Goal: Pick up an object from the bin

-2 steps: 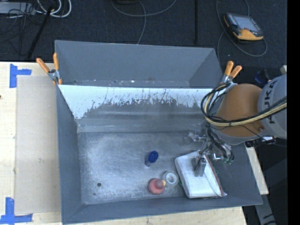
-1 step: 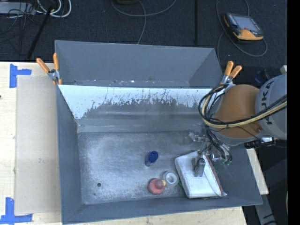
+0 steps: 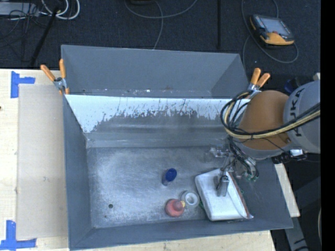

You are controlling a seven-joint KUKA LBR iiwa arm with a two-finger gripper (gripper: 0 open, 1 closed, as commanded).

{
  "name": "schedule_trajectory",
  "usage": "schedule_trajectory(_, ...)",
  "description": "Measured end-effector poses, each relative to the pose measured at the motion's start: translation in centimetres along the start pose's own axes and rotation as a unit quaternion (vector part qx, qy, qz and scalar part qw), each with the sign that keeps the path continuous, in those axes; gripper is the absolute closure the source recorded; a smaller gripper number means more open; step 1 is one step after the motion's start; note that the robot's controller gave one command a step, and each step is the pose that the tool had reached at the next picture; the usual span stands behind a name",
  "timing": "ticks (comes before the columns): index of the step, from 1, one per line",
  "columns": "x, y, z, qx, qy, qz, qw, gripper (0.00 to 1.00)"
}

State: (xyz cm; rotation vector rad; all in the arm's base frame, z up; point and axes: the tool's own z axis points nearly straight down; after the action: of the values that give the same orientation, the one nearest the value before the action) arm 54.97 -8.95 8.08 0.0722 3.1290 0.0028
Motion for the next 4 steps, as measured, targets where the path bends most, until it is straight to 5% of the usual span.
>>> schedule_trajectory(1, -0.9, 0.1, 0.1, -0.001, 0.0002, -0.007, 1.0, 0.0)
schedule_trajectory(2, 0.1, 0.2, -0.2, 0.001, -0.0144, 0.003, 0.9999, 0.0)
schedule_trajectory(3, 0.7, 0.3, -0.3, -0.002, -0.0163, -0.03, 0.9994, 0.0)
schedule_trajectory(4, 0.1, 0.3, 0.0, -0.003, -0.0049, -0.033, 0.9994, 0.0)
